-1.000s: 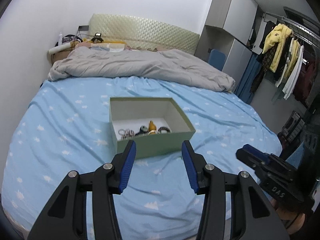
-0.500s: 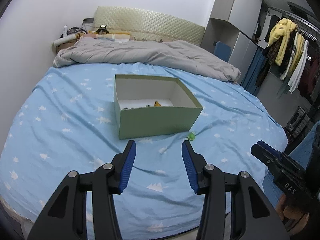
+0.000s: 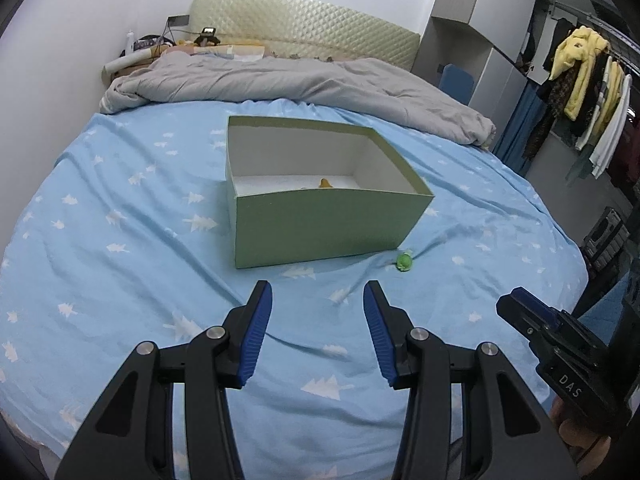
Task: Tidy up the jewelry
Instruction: 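Withdraw both tools from the box toward the green hat charm, then grasp the green hat-shaped charm with the right tool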
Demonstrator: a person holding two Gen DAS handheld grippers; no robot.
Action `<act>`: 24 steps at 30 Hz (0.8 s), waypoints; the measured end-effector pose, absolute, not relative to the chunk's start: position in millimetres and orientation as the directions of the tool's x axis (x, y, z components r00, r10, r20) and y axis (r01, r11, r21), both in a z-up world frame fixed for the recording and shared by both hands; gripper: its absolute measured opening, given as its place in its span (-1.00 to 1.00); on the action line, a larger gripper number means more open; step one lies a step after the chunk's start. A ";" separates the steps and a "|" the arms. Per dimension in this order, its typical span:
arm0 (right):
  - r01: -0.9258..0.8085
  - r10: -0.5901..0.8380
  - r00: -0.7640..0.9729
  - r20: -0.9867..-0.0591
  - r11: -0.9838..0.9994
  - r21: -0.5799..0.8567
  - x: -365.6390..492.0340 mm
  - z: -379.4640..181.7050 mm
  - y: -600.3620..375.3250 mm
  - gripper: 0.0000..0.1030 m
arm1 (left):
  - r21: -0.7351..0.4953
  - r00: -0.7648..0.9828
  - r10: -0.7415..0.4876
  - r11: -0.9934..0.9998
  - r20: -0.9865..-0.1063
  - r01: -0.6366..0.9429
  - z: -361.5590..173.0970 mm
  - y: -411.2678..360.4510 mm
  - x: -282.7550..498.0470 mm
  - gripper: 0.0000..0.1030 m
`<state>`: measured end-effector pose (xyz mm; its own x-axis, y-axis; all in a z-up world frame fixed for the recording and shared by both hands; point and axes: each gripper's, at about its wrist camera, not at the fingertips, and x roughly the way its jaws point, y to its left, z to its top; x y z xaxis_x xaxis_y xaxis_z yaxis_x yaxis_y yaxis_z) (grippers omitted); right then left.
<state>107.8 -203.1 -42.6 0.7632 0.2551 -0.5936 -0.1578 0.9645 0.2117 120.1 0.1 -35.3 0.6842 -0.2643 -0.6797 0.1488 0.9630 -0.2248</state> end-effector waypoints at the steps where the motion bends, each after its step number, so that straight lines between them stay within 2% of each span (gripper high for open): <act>1: -0.157 0.256 0.758 -0.600 0.964 0.214 111.8 -46.2 -203.1 -0.36 | -0.225 0.679 -0.263 0.963 -0.685 0.147 -38.2 0.2 124.4 -0.06; 17: -0.136 0.237 0.682 -0.692 0.971 0.199 194.0 -108.8 -201.8 -0.35 | -0.243 0.629 -0.245 0.966 -0.737 0.091 -86.7 5.6 176.8 -0.06; 24: -0.112 0.198 0.673 -0.713 0.980 0.167 225.0 -121.9 -203.9 -0.35 | -0.212 0.621 -0.213 0.974 -0.755 0.076 -95.1 3.0 184.4 -0.06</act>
<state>225.0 -203.9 -121.9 0.6725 0.1979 -0.7131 -0.1116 0.9797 0.1667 184.4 3.0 -95.1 0.6207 -0.2132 -0.7546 0.0765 0.9742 -0.2123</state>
